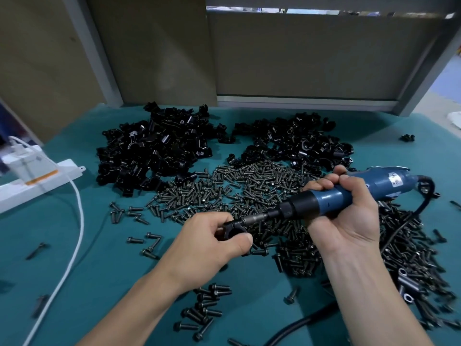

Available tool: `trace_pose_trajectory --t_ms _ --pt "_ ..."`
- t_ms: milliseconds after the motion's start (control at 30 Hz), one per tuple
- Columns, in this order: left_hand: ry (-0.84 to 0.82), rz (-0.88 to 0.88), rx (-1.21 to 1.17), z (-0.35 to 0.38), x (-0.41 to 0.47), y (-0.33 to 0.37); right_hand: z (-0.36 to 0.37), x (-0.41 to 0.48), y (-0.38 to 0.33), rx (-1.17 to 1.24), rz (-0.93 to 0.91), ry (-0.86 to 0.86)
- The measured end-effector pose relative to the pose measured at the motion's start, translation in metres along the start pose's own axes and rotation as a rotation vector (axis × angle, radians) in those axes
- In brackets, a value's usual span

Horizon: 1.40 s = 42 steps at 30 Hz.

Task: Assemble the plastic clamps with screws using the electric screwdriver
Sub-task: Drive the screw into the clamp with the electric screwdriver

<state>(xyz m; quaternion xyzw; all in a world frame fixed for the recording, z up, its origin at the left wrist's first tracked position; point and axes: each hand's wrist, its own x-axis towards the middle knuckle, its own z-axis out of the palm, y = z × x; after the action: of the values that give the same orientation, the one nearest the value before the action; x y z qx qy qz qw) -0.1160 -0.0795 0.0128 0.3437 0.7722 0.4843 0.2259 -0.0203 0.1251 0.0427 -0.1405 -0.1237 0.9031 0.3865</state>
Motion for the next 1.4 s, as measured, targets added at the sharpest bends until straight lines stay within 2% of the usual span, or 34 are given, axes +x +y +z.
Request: trace_pose_trajectory --t_ms 267,333,400,500,633,700,767,867,967,1033,1133,1267,1333,1400 --pt "0.015 0.077 0.014 0.006 -0.001 0.000 -0.005 0.005 -0.009 0.008 0.014 0.054" --pt "0.034 0.040 -0.083 0.002 -0.001 -0.001 -0.007 0.006 -0.015 0.027 0.013 0.065" --pt "0.157 -0.012 -0.194 -0.007 0.001 -0.002 -0.009 0.008 -0.023 0.054 0.002 0.069" --pt "0.319 -0.051 -0.166 -0.014 0.004 0.000 -0.010 0.006 -0.028 0.003 0.014 0.109" --pt "0.336 -0.187 -0.326 -0.026 0.014 0.010 -0.007 0.000 -0.022 -0.076 0.066 0.176" --pt "0.288 -0.203 -0.260 -0.039 0.023 0.022 -0.005 -0.001 -0.021 -0.110 0.077 0.195" --pt "0.275 -0.160 -0.141 -0.049 0.033 0.041 -0.001 -0.002 -0.017 -0.273 0.112 0.228" --pt "0.290 -0.106 -0.060 -0.049 0.045 0.066 -0.002 0.000 0.001 -0.813 0.129 0.306" --pt "0.233 -0.089 -0.027 -0.029 0.048 0.077 -0.004 0.005 0.015 -1.409 -0.045 0.361" --pt "0.180 -0.082 -0.035 -0.010 0.048 0.076 -0.002 0.010 0.020 -1.658 -0.175 0.361" --pt "0.120 -0.097 -0.037 0.018 0.048 0.070 0.003 0.015 0.026 -1.802 -0.219 0.356" --pt "0.203 -0.123 0.079 0.035 0.053 0.063 0.004 0.014 0.027 -1.856 -0.305 0.407" --pt "0.242 -0.097 0.150 0.039 0.054 0.062 0.007 0.010 0.023 -1.754 -0.315 0.392" --pt "0.288 -0.027 0.191 0.044 0.052 0.064 0.015 -0.001 0.016 -1.546 -0.263 0.247"
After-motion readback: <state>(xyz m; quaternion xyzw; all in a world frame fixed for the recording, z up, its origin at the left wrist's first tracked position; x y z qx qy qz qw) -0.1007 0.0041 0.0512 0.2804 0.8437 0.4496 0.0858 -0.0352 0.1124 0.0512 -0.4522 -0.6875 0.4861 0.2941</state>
